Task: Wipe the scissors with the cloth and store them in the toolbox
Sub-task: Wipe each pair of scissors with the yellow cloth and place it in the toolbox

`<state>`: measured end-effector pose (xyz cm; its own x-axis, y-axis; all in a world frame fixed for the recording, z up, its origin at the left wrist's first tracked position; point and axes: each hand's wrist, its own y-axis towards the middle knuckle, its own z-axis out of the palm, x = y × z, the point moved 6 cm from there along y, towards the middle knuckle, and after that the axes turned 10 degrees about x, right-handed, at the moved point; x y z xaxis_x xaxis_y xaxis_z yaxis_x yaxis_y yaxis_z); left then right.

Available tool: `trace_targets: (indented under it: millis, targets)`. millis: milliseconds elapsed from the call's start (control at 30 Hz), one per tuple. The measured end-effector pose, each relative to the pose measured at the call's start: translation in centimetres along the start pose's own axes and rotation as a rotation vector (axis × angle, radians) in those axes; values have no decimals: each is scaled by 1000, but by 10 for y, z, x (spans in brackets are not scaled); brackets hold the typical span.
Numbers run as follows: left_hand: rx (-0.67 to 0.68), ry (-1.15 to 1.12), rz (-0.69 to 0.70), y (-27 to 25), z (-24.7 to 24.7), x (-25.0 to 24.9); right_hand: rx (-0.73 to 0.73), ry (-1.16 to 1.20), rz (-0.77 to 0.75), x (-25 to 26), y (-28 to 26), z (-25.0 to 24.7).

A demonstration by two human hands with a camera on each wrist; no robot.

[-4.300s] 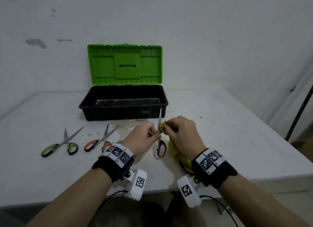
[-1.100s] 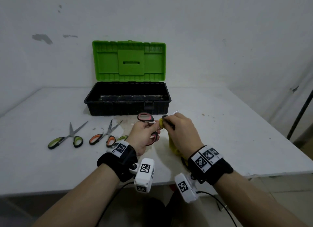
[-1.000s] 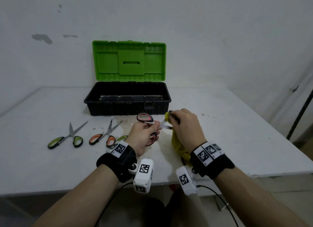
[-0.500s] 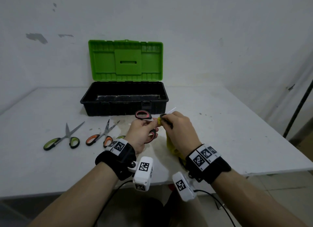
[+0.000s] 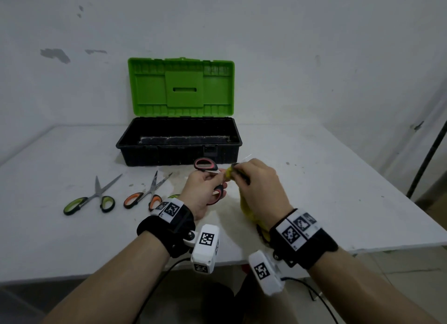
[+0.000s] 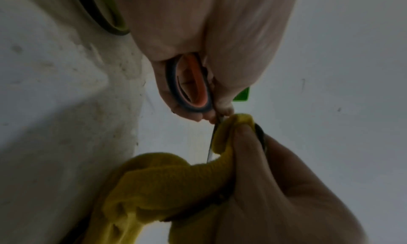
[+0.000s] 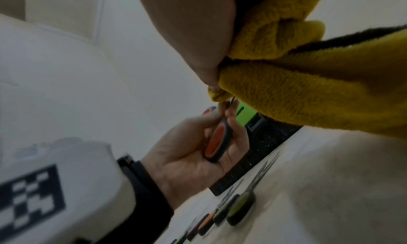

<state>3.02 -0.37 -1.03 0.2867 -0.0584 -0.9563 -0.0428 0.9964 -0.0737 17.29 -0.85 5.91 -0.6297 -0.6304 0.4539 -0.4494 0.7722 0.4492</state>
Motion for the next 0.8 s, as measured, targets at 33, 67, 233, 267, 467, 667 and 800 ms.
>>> trace_targets:
  millis: [33,67,233,267,467,667,800]
  targets:
    - [16,-2,4,0,3,0,4,-2,-18,3,-1,5]
    - [23,-3,6,0,5,0,-2,-4,-24,3,-1,8]
    - [12,7,11,-3,1,2,-43,1,60,-13,11,0]
    - [4,0,8,-4,0,2,-58,9,94,-20,15,-4]
    - [-20,-10,-10,-5,-1,8,-79,-13,262,-50,24,-30]
    - [-124,-159,-78,-5,-5,1,-97,-42,115,-4,-2,-43]
    - [-133,-77,-41,-5,1,1,46,-66,66,17,-7,-11]
